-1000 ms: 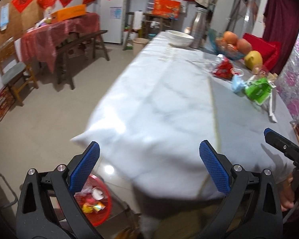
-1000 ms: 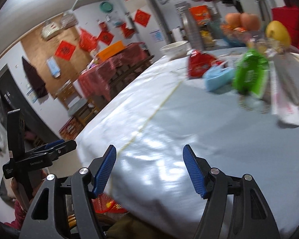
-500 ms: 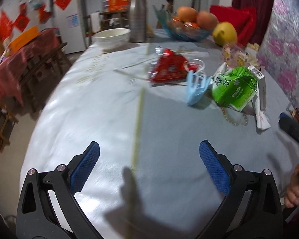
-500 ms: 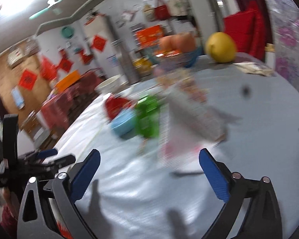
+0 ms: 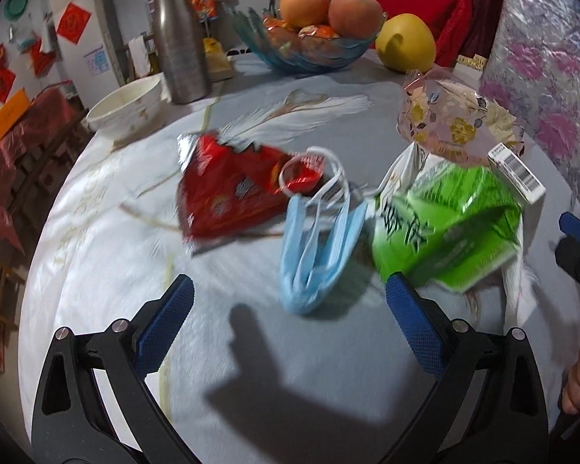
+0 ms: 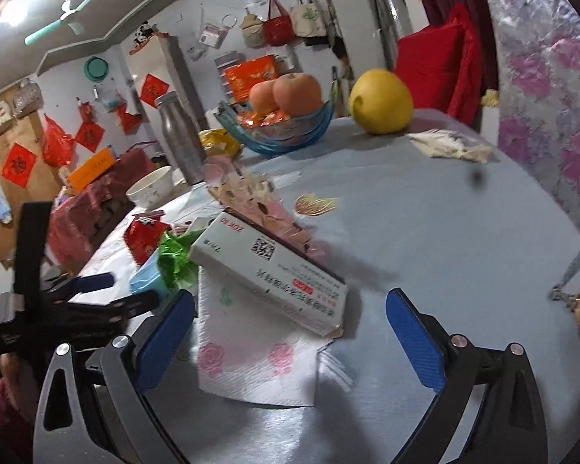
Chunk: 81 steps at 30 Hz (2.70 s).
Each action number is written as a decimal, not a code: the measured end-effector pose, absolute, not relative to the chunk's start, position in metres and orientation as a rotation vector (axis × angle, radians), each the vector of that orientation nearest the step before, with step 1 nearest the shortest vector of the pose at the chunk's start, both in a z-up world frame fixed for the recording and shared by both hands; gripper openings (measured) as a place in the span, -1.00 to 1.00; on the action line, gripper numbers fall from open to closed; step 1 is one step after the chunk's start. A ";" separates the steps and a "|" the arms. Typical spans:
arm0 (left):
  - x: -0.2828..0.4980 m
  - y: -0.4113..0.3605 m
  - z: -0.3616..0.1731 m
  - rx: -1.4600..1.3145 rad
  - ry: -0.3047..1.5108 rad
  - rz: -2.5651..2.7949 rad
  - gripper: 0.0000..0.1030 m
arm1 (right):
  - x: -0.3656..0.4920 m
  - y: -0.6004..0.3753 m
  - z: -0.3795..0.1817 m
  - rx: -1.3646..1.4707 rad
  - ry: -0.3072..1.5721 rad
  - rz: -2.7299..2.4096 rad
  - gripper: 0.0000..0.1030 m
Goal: Collect trash
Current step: 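Grasp the blue face mask with the left tool while the right tool grasps the white medicine box, then carry the mask and box with both tools over the red wastebasket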
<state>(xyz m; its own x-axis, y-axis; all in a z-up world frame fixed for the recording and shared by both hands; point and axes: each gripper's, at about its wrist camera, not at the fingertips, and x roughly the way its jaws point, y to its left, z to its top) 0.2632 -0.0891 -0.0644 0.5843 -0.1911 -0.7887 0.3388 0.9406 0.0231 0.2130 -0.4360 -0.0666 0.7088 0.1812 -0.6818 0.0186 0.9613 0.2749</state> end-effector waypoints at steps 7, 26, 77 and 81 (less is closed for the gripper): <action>0.275 -0.095 -0.077 0.153 0.927 -0.343 -0.38 | 0.208 -0.449 -0.068 0.391 0.775 0.127 0.89; 0.242 -0.045 -0.077 0.070 0.907 -0.292 -0.46 | 0.246 -0.421 -0.067 0.186 0.824 0.088 0.64; 0.152 0.005 0.009 -0.032 0.692 -0.310 -0.46 | 0.176 -0.413 0.001 0.277 0.641 0.295 0.11; 0.134 0.020 0.018 -0.031 0.668 -0.276 -0.46 | 0.157 -0.402 0.011 0.262 0.621 0.321 0.11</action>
<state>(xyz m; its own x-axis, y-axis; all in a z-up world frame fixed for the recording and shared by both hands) 0.1335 0.0199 0.0177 0.7498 -0.2621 -0.6075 0.2422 0.9632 -0.1166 0.1572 -0.4016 0.0109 0.7667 0.3699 -0.5247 -0.2147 0.9180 0.3335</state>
